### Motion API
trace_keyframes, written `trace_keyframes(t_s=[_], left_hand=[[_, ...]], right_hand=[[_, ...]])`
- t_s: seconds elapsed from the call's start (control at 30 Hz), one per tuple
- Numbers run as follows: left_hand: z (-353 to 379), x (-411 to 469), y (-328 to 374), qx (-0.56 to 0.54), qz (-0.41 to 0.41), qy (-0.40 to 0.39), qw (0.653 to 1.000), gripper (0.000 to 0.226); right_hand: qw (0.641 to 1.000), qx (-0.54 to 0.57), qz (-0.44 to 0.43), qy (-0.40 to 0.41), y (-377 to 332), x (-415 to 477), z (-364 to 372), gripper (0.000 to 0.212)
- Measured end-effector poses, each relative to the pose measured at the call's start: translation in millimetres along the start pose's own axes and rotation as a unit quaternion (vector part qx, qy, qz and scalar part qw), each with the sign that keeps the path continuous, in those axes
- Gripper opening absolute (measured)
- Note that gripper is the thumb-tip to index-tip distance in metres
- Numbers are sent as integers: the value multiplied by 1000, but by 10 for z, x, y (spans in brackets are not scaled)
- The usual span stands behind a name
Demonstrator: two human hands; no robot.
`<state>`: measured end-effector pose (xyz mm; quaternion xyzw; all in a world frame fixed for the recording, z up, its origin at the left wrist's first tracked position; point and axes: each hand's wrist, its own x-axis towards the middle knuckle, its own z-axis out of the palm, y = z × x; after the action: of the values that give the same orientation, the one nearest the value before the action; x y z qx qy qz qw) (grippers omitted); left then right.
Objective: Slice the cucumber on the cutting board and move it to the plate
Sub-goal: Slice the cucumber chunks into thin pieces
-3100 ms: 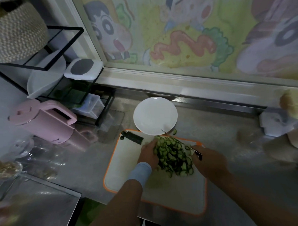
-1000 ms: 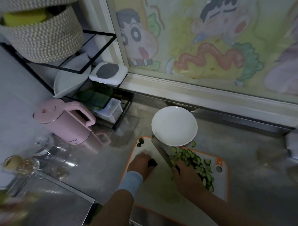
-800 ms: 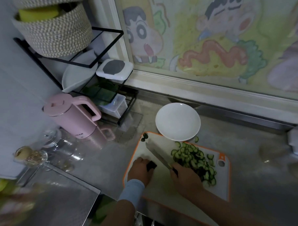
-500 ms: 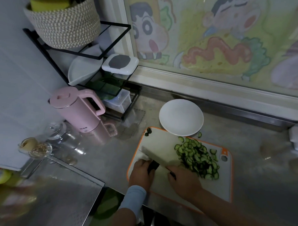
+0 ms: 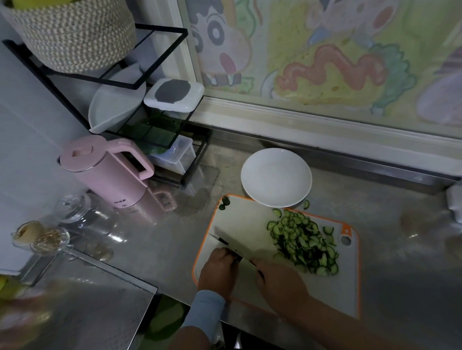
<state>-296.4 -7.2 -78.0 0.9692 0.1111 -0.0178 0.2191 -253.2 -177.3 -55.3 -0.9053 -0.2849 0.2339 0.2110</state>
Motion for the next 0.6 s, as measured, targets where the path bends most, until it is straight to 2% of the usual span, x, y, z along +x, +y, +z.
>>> trace_keyframes(t_s=[0.17, 0.27, 0.3, 0.4, 0.6], left_hand=[[-40, 20, 28, 32, 16, 13, 999, 36], [-13, 10, -8, 18, 18, 4, 1000, 35], [-12, 14, -8, 21, 20, 3, 1000, 35], [-23, 38, 7, 33, 27, 21, 999, 33], [-18, 32, 10, 37, 28, 28, 999, 31]], right_hand=[[1000, 6, -7, 7, -37, -74, 41, 49], [1000, 0, 7, -9, -26, -99, 58, 69], [1000, -9, 8, -10, -18, -107, 62, 69], [1000, -2, 9, 0, -5, -113, 27, 49], [1000, -8, 25, -1, -21, -145, 42, 49]])
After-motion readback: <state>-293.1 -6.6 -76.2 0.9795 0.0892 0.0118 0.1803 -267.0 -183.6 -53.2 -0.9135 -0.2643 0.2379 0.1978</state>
